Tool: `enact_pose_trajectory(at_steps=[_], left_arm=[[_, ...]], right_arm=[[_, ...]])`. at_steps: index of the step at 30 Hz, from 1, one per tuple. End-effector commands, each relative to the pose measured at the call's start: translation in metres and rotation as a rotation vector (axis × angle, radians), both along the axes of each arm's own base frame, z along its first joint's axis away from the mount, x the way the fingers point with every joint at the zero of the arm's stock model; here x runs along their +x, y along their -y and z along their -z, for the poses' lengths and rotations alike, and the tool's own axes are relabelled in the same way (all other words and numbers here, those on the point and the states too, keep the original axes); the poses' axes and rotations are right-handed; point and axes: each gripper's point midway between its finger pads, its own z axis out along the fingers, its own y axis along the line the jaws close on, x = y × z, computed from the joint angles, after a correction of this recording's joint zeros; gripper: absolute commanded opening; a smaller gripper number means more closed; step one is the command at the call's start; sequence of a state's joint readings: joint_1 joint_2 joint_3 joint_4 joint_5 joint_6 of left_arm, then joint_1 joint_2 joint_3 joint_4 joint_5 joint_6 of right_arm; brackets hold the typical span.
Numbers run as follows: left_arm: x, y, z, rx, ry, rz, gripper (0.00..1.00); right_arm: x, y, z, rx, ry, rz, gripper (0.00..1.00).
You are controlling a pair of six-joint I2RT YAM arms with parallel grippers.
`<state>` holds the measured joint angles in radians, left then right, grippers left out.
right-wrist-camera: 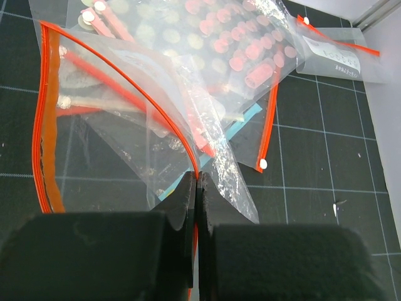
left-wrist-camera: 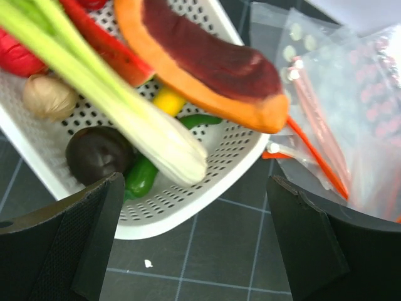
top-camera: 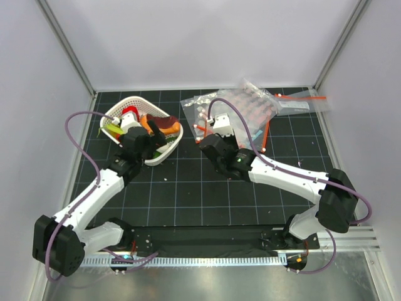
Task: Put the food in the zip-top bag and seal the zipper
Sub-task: Pick up the fake vegetable from the bin.
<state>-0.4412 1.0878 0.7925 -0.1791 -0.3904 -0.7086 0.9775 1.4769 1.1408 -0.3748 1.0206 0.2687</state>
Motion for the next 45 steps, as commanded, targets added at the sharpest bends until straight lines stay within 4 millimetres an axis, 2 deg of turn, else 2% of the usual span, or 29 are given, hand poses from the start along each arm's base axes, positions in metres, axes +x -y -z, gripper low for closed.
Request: enact_pose_trajectory(at_steps=[1, 6, 11, 13, 17, 19, 21, 28, 29, 31, 32, 33, 35, 36, 38, 39, 40, 42, 44, 45], left_arm=[[0.0, -0.017, 0.014, -0.038, -0.042, -0.124, 0.99], [0.004, -0.038, 0.015, -0.019, -0.052, -0.254, 0.97], [0.013, -0.048, 0.036, -0.079, -0.126, -0.327, 0.96], [0.016, -0.061, 0.038, -0.117, -0.131, -0.39, 0.96], [0.025, -0.084, 0.031, -0.149, -0.097, -0.498, 0.96], [0.034, -0.092, 0.023, -0.143, -0.069, -0.537, 0.96], [0.04, -0.099, 0.019, -0.145, -0.066, -0.563, 0.9], [0.061, -0.119, 0.039, -0.16, -0.113, -0.665, 0.85], [0.065, -0.122, 0.037, -0.163, -0.11, -0.673, 0.84], [0.071, -0.133, 0.041, -0.158, -0.122, -0.706, 0.84], [0.075, -0.137, 0.049, -0.155, -0.14, -0.718, 0.83], [0.08, -0.144, 0.044, -0.159, -0.13, -0.736, 0.83], [0.09, -0.15, 0.054, -0.144, -0.15, -0.751, 0.83], [0.097, -0.155, 0.048, -0.14, -0.136, -0.759, 0.82], [0.106, -0.158, 0.051, -0.133, -0.14, -0.761, 0.82], [0.11, -0.158, 0.06, -0.125, -0.163, -0.761, 0.81], [0.117, -0.158, 0.056, -0.134, -0.152, -0.754, 0.8], [0.129, -0.153, 0.063, -0.146, -0.162, -0.714, 0.7], [0.135, -0.151, 0.061, -0.143, -0.162, -0.701, 0.67], [0.137, -0.152, 0.064, -0.142, -0.166, -0.702, 0.6]], right_arm=[[0.003, -0.002, -0.028, 0.094, 0.059, 0.014, 0.01], [0.002, -0.002, -0.029, 0.103, 0.06, 0.011, 0.01], [0.001, -0.003, -0.029, 0.114, 0.058, 0.002, 0.01], [0.001, -0.004, -0.029, 0.119, 0.056, -0.003, 0.01], [0.001, -0.005, -0.029, 0.125, 0.056, -0.008, 0.01], [0.001, -0.005, -0.029, 0.124, 0.055, -0.008, 0.01], [0.001, -0.006, -0.029, 0.126, 0.054, -0.01, 0.01], [0.0, -0.006, -0.028, 0.131, 0.052, -0.014, 0.01], [0.001, -0.006, -0.029, 0.134, 0.053, -0.014, 0.01], [0.001, -0.007, -0.029, 0.134, 0.053, -0.016, 0.01], [0.001, -0.007, -0.029, 0.139, 0.053, -0.018, 0.01], [0.0, -0.008, -0.028, 0.136, 0.052, -0.019, 0.01], [0.001, -0.008, -0.028, 0.138, 0.051, -0.02, 0.01], [0.001, -0.009, -0.028, 0.142, 0.049, -0.023, 0.01], [0.0, -0.009, -0.027, 0.143, 0.047, -0.026, 0.01], [0.001, -0.009, -0.028, 0.145, 0.047, -0.027, 0.01], [0.001, -0.01, -0.028, 0.148, 0.047, -0.029, 0.01], [0.001, -0.011, -0.028, 0.147, 0.047, -0.029, 0.01], [0.001, -0.011, -0.028, 0.147, 0.047, -0.029, 0.01], [0.0, -0.011, -0.027, 0.144, 0.046, -0.03, 0.01]])
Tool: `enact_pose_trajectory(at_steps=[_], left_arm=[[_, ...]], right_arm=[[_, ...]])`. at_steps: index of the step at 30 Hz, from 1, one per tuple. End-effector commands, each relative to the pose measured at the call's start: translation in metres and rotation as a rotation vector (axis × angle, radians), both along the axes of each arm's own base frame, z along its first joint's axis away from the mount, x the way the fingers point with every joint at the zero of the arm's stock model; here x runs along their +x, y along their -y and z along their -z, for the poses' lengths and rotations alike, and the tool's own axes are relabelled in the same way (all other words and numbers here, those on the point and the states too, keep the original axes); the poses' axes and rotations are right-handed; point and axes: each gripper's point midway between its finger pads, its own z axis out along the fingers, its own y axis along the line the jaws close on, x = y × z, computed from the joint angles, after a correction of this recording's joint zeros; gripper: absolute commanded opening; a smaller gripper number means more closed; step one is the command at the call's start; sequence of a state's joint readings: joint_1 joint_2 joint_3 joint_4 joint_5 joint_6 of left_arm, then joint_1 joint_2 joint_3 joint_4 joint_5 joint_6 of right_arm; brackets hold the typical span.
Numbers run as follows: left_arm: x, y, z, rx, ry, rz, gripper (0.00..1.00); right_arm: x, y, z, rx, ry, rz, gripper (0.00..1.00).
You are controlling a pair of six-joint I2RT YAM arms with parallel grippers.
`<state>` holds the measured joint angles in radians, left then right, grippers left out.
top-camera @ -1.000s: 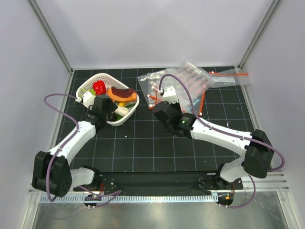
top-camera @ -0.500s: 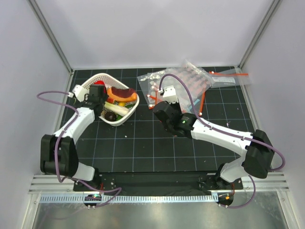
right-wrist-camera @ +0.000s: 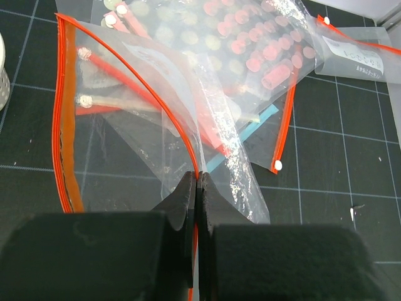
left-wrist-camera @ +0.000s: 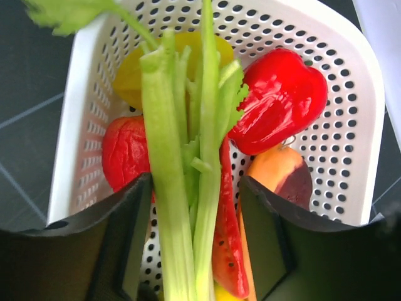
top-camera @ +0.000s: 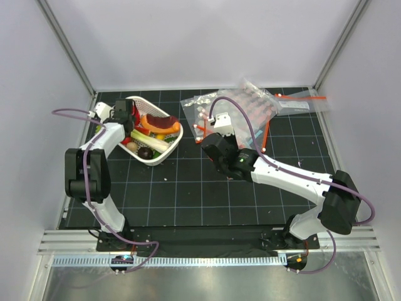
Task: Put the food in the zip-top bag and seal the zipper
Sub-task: Pick up the fake vegetable from the bin.
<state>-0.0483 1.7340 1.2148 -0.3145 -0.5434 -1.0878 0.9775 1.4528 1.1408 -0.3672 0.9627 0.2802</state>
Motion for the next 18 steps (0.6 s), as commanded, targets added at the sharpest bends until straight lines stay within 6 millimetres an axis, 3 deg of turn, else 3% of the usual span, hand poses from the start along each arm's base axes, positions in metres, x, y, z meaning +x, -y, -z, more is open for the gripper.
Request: enact_pose_trajectory(at_steps=[1, 3, 5, 7, 8, 11, 13, 16, 17, 18], left_arm=[[0.019, -0.003, -0.016, 0.008, 0.056, 0.007, 0.57], [0.018, -0.005, -0.01, 0.002, 0.044, 0.004, 0.42], [0.015, -0.008, -0.002, -0.023, 0.032, -0.007, 0.37], [0.01, -0.012, 0.007, -0.036, 0.01, -0.022, 0.47], [0.005, -0.012, 0.014, -0.045, -0.006, -0.026, 0.67], [0.004, -0.01, 0.024, -0.056, -0.03, -0.017, 0.7], [0.003, -0.021, 0.03, -0.062, -0.047, -0.035, 0.71], [0.006, -0.015, 0.04, -0.086, -0.084, -0.003, 0.61], [0.005, -0.013, 0.039, -0.09, -0.095, 0.004, 0.44], [0.006, -0.013, 0.034, -0.088, -0.085, 0.006, 0.34]], right_arm=[[0.003, -0.002, -0.024, 0.089, 0.055, 0.013, 0.01], [0.003, -0.002, -0.025, 0.093, 0.057, 0.014, 0.01], [0.002, -0.002, -0.026, 0.093, 0.058, 0.013, 0.01], [0.002, -0.001, -0.026, 0.094, 0.058, 0.014, 0.01], [0.001, -0.001, -0.027, 0.098, 0.058, 0.011, 0.01], [0.001, -0.001, -0.028, 0.104, 0.062, 0.01, 0.01], [0.001, 0.0, -0.027, 0.103, 0.061, 0.01, 0.01], [0.001, 0.0, -0.028, 0.106, 0.062, 0.01, 0.01], [0.001, 0.001, -0.027, 0.103, 0.063, 0.013, 0.01], [0.001, 0.0, -0.027, 0.102, 0.064, 0.013, 0.01]])
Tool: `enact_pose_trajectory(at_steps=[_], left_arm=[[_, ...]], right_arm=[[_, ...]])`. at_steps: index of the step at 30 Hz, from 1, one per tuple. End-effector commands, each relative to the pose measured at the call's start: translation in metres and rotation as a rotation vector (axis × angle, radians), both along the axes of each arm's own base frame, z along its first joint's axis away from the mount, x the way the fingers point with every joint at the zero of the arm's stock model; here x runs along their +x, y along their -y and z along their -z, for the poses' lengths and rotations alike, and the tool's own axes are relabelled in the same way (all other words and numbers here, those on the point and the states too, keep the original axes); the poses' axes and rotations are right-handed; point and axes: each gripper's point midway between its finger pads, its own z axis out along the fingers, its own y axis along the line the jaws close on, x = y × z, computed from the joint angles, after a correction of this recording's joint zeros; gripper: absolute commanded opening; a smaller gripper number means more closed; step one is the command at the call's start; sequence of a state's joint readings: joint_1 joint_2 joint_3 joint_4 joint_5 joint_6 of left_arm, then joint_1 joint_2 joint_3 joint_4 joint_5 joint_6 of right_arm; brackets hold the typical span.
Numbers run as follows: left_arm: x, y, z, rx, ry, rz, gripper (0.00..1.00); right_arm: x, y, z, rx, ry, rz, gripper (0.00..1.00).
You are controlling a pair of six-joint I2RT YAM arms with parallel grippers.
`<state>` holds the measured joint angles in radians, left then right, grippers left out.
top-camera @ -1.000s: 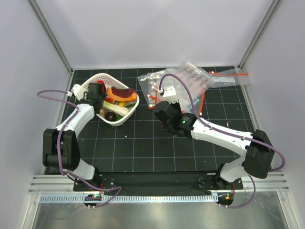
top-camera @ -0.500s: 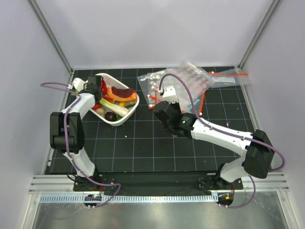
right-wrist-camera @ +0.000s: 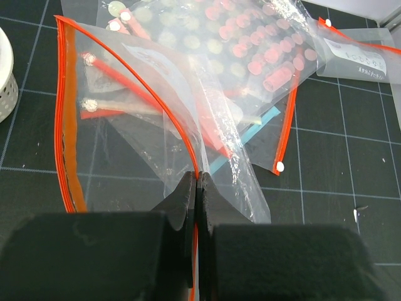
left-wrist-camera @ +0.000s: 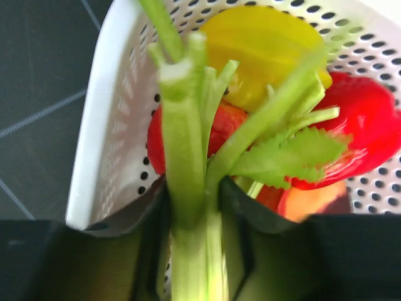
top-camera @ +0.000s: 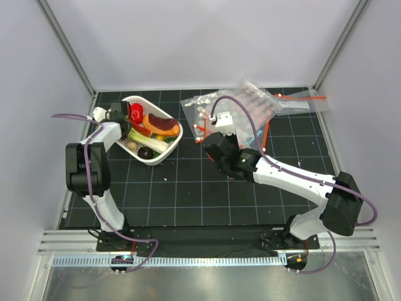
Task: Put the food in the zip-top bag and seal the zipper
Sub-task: Pick up the fake vegetable from the bin.
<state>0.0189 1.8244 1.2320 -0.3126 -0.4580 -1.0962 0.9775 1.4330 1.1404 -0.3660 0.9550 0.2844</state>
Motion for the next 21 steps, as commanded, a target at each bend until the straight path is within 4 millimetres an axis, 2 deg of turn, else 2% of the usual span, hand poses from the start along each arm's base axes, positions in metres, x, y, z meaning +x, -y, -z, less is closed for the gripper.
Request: enact_pose_trajectory(at_steps=[1, 2, 3, 6, 8, 9, 10, 12, 15, 16, 18, 19, 20, 21], left_arm=[[0.001, 0.001, -0.005, -0.015, -0.011, 0.021, 0.26], [0.0, 0.0, -0.022, -0.005, 0.026, 0.016, 0.14], [-0.005, -0.005, -0.027, 0.015, 0.034, 0.0, 0.11], [-0.016, -0.003, -0.058, 0.033, 0.117, -0.013, 0.06], [-0.02, -0.002, -0.071, 0.03, 0.165, -0.02, 0.04], [-0.023, 0.01, -0.089, 0.021, 0.214, 0.002, 0.03], [-0.026, 0.017, -0.091, 0.014, 0.228, 0.011, 0.0], [-0.032, 0.024, -0.117, 0.011, 0.308, 0.021, 0.0], [-0.043, 0.034, -0.137, 0.029, 0.369, 0.034, 0.0], [-0.051, 0.043, -0.153, 0.034, 0.416, 0.044, 0.0], [-0.06, 0.051, -0.16, 0.026, 0.463, 0.052, 0.0], [-0.068, 0.06, -0.176, 0.011, 0.516, 0.065, 0.0], [-0.074, 0.06, -0.185, 0.009, 0.556, 0.048, 0.0], [-0.08, 0.062, -0.182, 0.015, 0.561, 0.051, 0.0]], right_arm=[[0.002, 0.0, -0.021, 0.081, 0.056, 0.019, 0.01], [0.003, 0.0, -0.02, 0.08, 0.055, 0.019, 0.01], [0.003, -0.001, -0.02, 0.082, 0.054, 0.017, 0.01], [0.002, -0.002, -0.022, 0.098, 0.056, 0.011, 0.01], [0.001, -0.002, -0.023, 0.104, 0.058, 0.008, 0.01], [0.001, -0.002, -0.024, 0.11, 0.058, 0.004, 0.01], [0.0, -0.002, -0.025, 0.116, 0.059, 0.001, 0.01], [-0.001, -0.003, -0.025, 0.126, 0.056, -0.005, 0.01], [-0.001, -0.004, -0.027, 0.135, 0.055, -0.01, 0.01], [-0.001, -0.004, -0.026, 0.137, 0.054, -0.011, 0.01], [-0.002, -0.005, -0.026, 0.146, 0.053, -0.014, 0.01], [-0.002, -0.005, -0.026, 0.146, 0.05, -0.018, 0.01], [-0.002, -0.008, -0.025, 0.153, 0.043, -0.032, 0.01], [-0.003, -0.01, -0.024, 0.157, 0.034, -0.046, 0.01]])
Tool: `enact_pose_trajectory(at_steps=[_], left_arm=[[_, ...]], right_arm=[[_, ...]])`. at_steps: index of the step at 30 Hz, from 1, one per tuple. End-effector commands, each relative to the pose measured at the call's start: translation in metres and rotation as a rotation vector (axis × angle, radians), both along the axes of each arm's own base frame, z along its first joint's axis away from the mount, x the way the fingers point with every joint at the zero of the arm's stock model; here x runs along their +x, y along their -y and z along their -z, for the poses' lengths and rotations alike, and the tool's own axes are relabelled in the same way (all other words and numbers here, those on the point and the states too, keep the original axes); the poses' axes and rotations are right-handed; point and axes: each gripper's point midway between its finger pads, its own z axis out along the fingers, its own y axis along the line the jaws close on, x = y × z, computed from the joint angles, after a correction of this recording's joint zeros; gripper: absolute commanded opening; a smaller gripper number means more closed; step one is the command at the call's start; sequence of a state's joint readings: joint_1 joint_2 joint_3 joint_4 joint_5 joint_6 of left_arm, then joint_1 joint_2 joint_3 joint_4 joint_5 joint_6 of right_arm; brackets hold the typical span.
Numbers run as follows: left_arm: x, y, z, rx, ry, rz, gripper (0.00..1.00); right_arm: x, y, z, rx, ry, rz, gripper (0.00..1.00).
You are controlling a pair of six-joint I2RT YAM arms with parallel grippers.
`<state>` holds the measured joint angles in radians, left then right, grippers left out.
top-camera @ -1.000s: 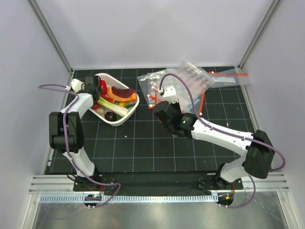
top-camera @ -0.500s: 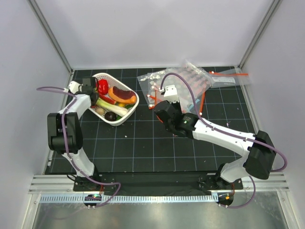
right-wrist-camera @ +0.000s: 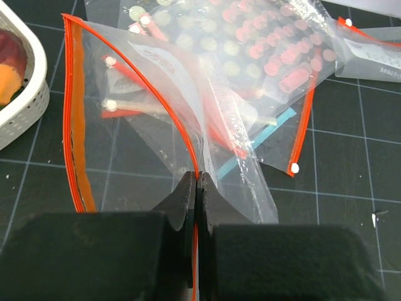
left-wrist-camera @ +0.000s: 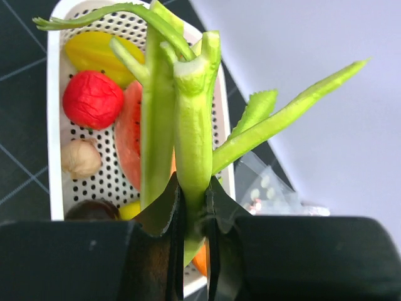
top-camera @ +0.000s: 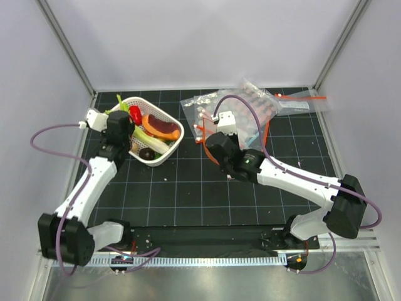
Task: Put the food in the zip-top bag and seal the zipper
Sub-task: Pick up the fake vegetable from the bin.
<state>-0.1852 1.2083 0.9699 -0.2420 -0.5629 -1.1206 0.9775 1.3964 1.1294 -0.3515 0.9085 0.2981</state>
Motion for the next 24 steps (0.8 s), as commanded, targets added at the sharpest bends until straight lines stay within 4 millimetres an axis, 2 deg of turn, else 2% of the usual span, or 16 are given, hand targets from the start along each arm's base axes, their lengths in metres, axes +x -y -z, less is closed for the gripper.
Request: enact_pose_trajectory(at_steps=[1, 3, 5, 10, 12, 16, 18, 19, 21, 22, 24], left_arm=[[-0.018, 0.007, -0.046, -0.028, 0.197, -0.029, 0.0], [-0.028, 0.01, -0.047, -0.013, 0.219, -0.017, 0.0], [-0.037, 0.018, -0.062, -0.028, 0.278, 0.012, 0.0], [-0.049, 0.044, -0.075, -0.076, 0.36, 0.132, 0.0], [-0.053, 0.052, -0.096, -0.087, 0.427, 0.172, 0.0], [-0.063, 0.053, -0.141, -0.054, 0.557, 0.206, 0.0], [-0.067, 0.053, -0.149, -0.057, 0.592, 0.22, 0.0], [-0.072, 0.057, -0.162, -0.07, 0.644, 0.251, 0.0], [-0.075, 0.063, -0.168, -0.078, 0.68, 0.287, 0.0], [-0.077, 0.067, -0.179, -0.085, 0.728, 0.314, 0.0], [-0.081, 0.083, -0.187, -0.074, 0.758, 0.405, 0.0]], right_arm=[[0.001, -0.008, -0.016, 0.1, 0.019, -0.024, 0.01], [0.0, -0.014, -0.012, 0.111, -0.009, -0.052, 0.01], [0.001, -0.018, -0.009, 0.117, -0.024, -0.063, 0.01], [0.002, -0.024, -0.003, 0.115, -0.048, -0.077, 0.01], [0.002, -0.026, -0.001, 0.117, -0.056, -0.083, 0.01], [0.003, -0.029, 0.003, 0.127, -0.069, -0.095, 0.01], [0.004, -0.031, 0.007, 0.138, -0.086, -0.105, 0.01], [0.003, -0.036, 0.01, 0.154, -0.106, -0.131, 0.01], [0.005, -0.039, 0.015, 0.177, -0.128, -0.141, 0.01], [0.005, -0.041, 0.016, 0.186, -0.137, -0.147, 0.01], [0.003, -0.047, 0.02, 0.205, -0.166, -0.175, 0.01]])
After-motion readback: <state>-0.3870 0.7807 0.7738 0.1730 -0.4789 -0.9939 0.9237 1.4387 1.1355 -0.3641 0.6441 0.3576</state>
